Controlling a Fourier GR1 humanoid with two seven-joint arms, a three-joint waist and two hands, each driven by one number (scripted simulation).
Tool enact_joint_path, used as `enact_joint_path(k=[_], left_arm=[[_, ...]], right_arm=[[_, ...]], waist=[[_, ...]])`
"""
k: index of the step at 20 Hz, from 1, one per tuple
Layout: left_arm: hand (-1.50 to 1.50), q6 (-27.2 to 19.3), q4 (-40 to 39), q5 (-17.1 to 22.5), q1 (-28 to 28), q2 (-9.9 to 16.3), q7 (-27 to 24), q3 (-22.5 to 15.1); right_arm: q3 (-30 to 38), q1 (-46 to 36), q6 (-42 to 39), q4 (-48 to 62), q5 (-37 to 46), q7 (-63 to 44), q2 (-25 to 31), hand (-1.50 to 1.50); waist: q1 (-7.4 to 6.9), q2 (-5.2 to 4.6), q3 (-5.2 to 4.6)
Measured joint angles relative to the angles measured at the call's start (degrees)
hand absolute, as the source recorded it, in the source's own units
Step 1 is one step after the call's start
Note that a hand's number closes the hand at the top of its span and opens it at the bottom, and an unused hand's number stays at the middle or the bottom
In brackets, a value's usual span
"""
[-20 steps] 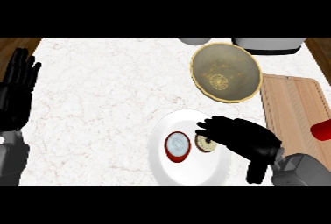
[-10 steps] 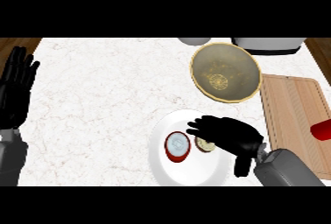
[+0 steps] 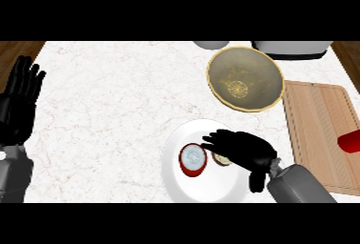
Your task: Pick the cupcake from the plate and place it in the bowl
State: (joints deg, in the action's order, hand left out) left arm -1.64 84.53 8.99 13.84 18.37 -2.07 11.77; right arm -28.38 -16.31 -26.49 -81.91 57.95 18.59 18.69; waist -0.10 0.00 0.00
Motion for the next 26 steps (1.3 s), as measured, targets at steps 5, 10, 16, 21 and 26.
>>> enact_joint_path(k=[5,10,16,21,26], left_arm=[[0.00,0.15,-0.45,-0.45,0.73,-0.23,0.13,0.58],[0.00,0.67,1.83,-0.36,0.18,-0.14,1.90,1.00],[0.00,0.79,1.49,-0.78,0.54,-0.56,1.92,1.37],[0.00,1.28,1.08,-0.87,0.64,-0.43,1.56,2.07],[0.00,1.27,-0.06,-1.26,0.35,-0.56,0.68,2.50]], right_arm=[[1.36,-1.62,0.17,4.63,3.09,0.29,-2.55,-1.50],[2.73,-3.14,0.82,9.53,6.04,-0.57,-5.70,-1.50],[4.84,-3.91,6.44,13.31,7.73,5.07,-5.97,1.50],[6.65,-5.27,9.12,15.11,8.77,8.72,-6.62,1.50],[10.05,-1.72,11.96,14.09,9.44,6.50,-5.71,1.50]], waist=[[-0.03,-0.02,0.00],[-0.08,0.00,0.00],[-0.05,0.09,-0.09],[0.00,0.12,-0.14],[0.86,0.45,-0.24]])
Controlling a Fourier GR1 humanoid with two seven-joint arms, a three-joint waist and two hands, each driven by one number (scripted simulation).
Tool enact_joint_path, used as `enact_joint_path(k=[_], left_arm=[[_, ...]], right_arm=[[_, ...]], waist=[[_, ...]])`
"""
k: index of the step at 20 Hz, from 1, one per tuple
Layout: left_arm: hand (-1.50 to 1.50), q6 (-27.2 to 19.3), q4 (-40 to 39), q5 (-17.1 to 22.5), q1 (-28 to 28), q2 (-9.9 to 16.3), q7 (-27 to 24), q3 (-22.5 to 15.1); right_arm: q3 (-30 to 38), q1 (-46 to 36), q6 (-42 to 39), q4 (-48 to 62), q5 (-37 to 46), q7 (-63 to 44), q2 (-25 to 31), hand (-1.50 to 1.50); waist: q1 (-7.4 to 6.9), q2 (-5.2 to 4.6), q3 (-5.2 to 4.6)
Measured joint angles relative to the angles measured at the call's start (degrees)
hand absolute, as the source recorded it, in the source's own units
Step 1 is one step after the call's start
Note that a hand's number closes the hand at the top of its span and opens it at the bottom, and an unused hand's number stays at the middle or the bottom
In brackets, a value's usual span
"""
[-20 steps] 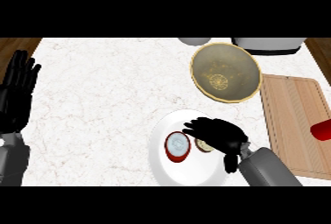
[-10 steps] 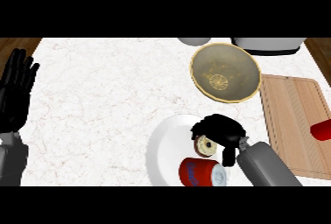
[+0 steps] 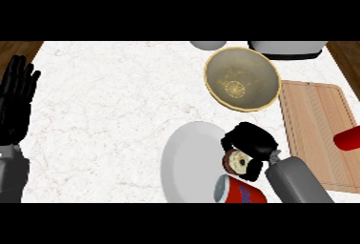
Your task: Pick the cupcake from the plate and place it in the bowl
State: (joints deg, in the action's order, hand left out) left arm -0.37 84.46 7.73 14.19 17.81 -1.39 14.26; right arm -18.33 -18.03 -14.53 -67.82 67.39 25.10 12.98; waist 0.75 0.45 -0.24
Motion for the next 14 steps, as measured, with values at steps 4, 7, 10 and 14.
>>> enact_joint_path(k=[4,7,10,14], left_arm=[[0.00,-1.00,0.04,0.24,-1.80,0.89,-0.05,2.27],[0.00,-1.39,0.35,0.40,-3.11,1.53,0.02,3.58],[0.00,-1.10,0.97,0.63,-3.68,1.51,-0.05,3.66],[0.00,-0.74,1.98,0.72,-3.93,1.13,0.30,2.98]], right_arm=[[13.37,5.78,1.98,2.43,-2.80,-9.78,6.54,1.50],[24.05,9.87,3.82,4.18,-5.53,-16.78,11.59,1.50],[32.82,14.16,5.67,3.48,-8.33,-21.83,15.42,1.50],[41.57,20.55,7.77,-2.91,-11.31,-26.41,18.87,1.50]], waist=[[4.93,0.48,0.08],[6.89,0.73,0.10],[6.20,0.64,0.09],[4.47,0.47,0.06]])
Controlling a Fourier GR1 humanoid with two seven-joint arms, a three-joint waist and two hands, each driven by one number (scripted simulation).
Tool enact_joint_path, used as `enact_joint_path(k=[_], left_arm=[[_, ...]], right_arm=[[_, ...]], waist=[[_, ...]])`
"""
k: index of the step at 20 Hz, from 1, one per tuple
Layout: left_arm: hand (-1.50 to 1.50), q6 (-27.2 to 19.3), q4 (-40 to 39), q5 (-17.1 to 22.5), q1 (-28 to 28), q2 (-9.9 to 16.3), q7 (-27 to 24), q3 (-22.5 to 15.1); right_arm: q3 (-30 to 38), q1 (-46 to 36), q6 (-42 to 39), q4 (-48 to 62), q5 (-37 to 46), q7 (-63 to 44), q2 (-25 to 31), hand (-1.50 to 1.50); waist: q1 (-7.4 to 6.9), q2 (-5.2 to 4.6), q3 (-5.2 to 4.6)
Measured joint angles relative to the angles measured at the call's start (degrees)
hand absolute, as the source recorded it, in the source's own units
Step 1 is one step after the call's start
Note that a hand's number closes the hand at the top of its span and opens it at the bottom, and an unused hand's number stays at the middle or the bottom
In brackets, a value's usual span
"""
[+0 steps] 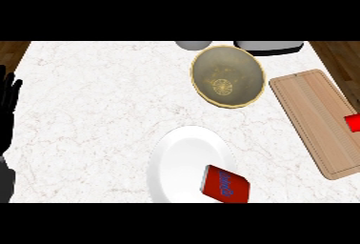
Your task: Pick the cupcake from the plate and place it in the bowl
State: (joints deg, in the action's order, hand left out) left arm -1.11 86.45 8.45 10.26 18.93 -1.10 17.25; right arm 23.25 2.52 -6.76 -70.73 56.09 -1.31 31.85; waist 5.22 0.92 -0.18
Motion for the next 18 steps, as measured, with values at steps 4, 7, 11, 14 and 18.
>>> enact_joint_path(k=[4,7,11,14,18], left_arm=[[0.00,0.47,0.80,0.08,-0.10,-0.34,0.22,-0.68],[0.00,0.77,0.80,0.23,0.69,-0.11,0.73,-0.84],[0.00,0.80,0.56,-0.02,1.60,-0.61,0.88,-1.67],[0.00,0.82,-0.20,-0.35,2.34,-0.80,0.48,-2.01],[0.00,0.58,-0.13,-0.99,3.16,-1.52,0.57,-3.13]], right_arm=[[5.79,6.73,-2.61,-13.47,-4.80,-2.53,0.24,1.50],[8.76,8.90,-6.25,-24.00,-9.86,-3.62,-0.74,1.50],[12.96,10.71,-11.13,-37.63,-15.84,-6.10,-1.34,1.50],[15.01,8.98,-14.99,-45.66,-21.36,-10.07,-2.54,1.50],[15.55,2.70,-19.53,-52.64,-29.38,-18.46,-3.71,1.50]], waist=[[-1.18,-0.10,-0.05],[-1.80,-0.18,-0.04],[-2.54,-0.33,-0.03],[-3.24,-0.48,0.00],[-4.25,-0.61,0.02]])
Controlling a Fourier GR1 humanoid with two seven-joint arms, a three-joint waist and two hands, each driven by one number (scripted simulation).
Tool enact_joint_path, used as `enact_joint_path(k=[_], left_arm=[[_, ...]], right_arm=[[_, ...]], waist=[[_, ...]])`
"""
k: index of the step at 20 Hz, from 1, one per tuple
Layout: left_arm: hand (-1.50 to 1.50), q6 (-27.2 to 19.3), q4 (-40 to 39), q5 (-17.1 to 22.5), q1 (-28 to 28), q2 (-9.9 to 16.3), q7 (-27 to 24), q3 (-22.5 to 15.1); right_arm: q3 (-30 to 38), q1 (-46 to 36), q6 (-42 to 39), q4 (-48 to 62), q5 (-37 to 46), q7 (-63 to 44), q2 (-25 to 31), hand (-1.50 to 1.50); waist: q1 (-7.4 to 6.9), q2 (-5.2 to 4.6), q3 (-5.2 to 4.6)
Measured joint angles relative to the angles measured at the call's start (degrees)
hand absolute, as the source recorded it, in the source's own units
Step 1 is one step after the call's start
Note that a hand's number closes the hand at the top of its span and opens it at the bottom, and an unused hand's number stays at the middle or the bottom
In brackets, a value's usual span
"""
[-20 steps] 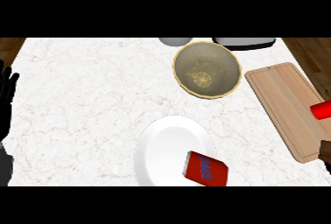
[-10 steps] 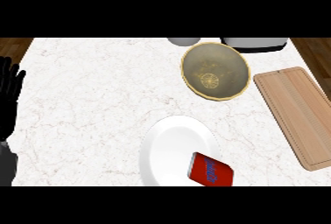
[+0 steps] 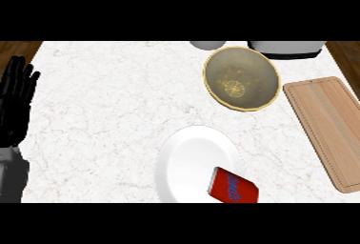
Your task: Pick the cupcake from the plate and place it in the bowl
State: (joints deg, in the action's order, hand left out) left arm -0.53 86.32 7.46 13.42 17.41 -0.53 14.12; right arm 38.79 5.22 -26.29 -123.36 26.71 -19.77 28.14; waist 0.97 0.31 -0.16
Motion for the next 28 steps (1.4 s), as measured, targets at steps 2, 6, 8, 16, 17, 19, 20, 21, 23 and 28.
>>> enact_joint_path(k=[2,6,8,16,17,19,20,21,23,28], left_arm=[[0.00,0.41,-0.07,0.31,0.27,0.28,0.27,0.15],[0.00,0.27,0.18,0.14,0.82,-0.19,0.81,-0.40],[0.00,0.65,-1.35,0.09,1.76,-0.06,-0.01,-0.31],[0.00,-0.30,0.84,-0.85,1.30,-1.36,1.20,-1.73],[0.00,-0.01,1.05,-0.52,1.46,-0.86,1.68,-1.35],[0.00,0.65,0.60,-0.38,1.08,-0.65,0.88,-1.11],[0.00,0.72,-0.61,-0.40,1.47,-0.64,-0.07,-0.79],[0.00,0.34,-0.69,-0.61,1.70,-0.98,0.00,-0.99],[0.00,0.50,0.35,-0.39,0.94,-0.95,0.31,-0.85],[0.00,0.95,-1.19,-0.13,2.33,-0.33,0.56,-0.30]], right_arm=[[-1.13,-2.94,-2.19,-4.06,-2.91,-5.92,-0.45,1.50],[-5.64,-12.56,-4.05,-4.65,-6.39,-17.57,1.02,1.50],[-8.77,-17.66,-3.91,-3.39,-6.80,-22.73,1.59,1.50],[-24.41,-34.40,-0.91,10.36,-1.25,-30.12,0.43,1.50],[-25.81,-36.51,-0.65,12.72,-0.60,-30.48,0.10,1.50],[-28.59,-38.79,0.80,16.53,1.33,-30.42,-1.76,1.50],[-29.43,-39.78,1.90,19.29,2.24,-29.44,-2.50,1.50],[-30.85,-40.90,2.88,21.40,3.29,-29.41,-3.71,1.50],[-32.66,-42.25,5.03,25.97,5.25,-28.37,-5.52,1.50],[-37.02,-44.41,12.21,37.46,11.28,-24.70,-10.34,1.50]], waist=[[-0.38,-0.05,0.00],[-1.23,-0.24,0.02],[-1.44,-0.33,0.02],[-2.38,-0.49,0.08],[-2.42,-0.50,0.07],[-2.27,-0.50,0.08],[-2.21,-0.55,0.08],[-2.18,-0.56,0.10],[-2.16,-0.53,0.11],[-1.98,-0.59,0.13]])
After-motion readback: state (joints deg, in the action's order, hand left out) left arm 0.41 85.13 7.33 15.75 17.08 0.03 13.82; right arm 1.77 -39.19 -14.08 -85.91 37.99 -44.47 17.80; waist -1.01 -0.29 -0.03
